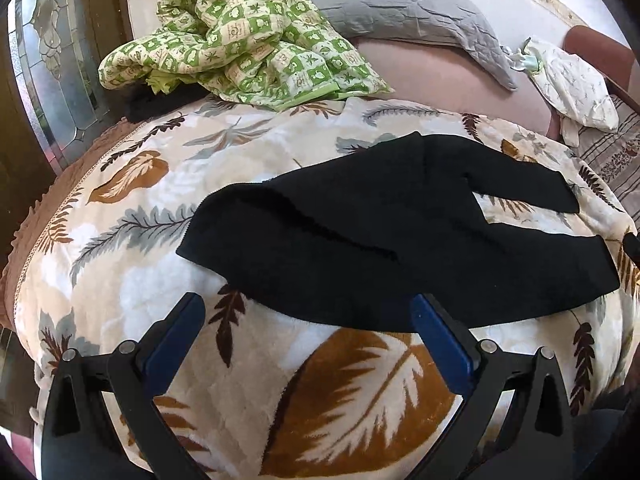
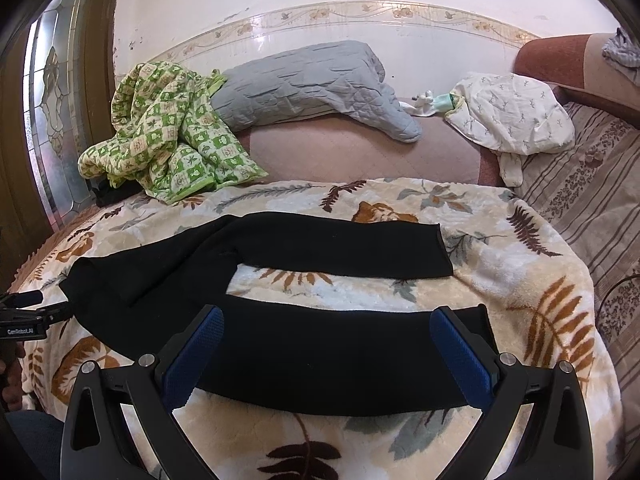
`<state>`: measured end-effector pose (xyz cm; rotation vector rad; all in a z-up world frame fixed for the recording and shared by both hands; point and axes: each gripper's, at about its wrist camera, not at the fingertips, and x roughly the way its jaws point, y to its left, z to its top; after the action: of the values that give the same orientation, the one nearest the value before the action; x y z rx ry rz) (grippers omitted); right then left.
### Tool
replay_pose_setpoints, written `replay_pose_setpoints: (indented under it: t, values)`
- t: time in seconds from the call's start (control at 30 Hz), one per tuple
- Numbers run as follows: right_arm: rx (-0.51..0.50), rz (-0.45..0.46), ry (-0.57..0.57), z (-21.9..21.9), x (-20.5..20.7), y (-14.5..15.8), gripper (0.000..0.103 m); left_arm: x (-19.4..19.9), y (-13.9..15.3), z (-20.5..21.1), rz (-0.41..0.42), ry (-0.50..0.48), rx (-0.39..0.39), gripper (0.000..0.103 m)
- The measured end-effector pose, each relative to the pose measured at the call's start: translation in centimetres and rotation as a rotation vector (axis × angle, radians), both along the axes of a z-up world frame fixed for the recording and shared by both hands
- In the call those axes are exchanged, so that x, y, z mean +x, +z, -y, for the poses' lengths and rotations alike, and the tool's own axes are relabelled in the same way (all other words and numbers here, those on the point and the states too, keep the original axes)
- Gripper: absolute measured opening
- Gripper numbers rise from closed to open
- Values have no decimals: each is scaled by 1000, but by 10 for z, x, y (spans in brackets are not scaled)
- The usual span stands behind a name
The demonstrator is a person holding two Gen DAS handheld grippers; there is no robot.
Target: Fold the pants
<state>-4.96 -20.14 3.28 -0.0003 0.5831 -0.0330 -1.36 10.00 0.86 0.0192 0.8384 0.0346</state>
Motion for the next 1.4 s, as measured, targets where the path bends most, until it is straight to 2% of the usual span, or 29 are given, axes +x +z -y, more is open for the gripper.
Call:
replay_pose_setpoints:
  t: [0.47,1.07,1.17,1.23,1.3,1.4]
  values:
    - [-14,3,-19,-1,-2,3,103,-1,0,4,3,-14,-13,103]
    - [28,7,-22,2,3,0,103,16,-23,9,-39,-24,-6,103]
    - [56,6,-36,10,3,0,103,18,-25,-7,-49,-35,-74,103]
    - [78,3,-41,15,3,0,103,19,-22,-28,-41,-47,-170,103]
    - [94,7,-51,19,2,0,103,21,-19,-48,-18,-69,-289,103]
    - [105,11,-58,23,0,1,103,34,-21,-87,7,-71,-519,103]
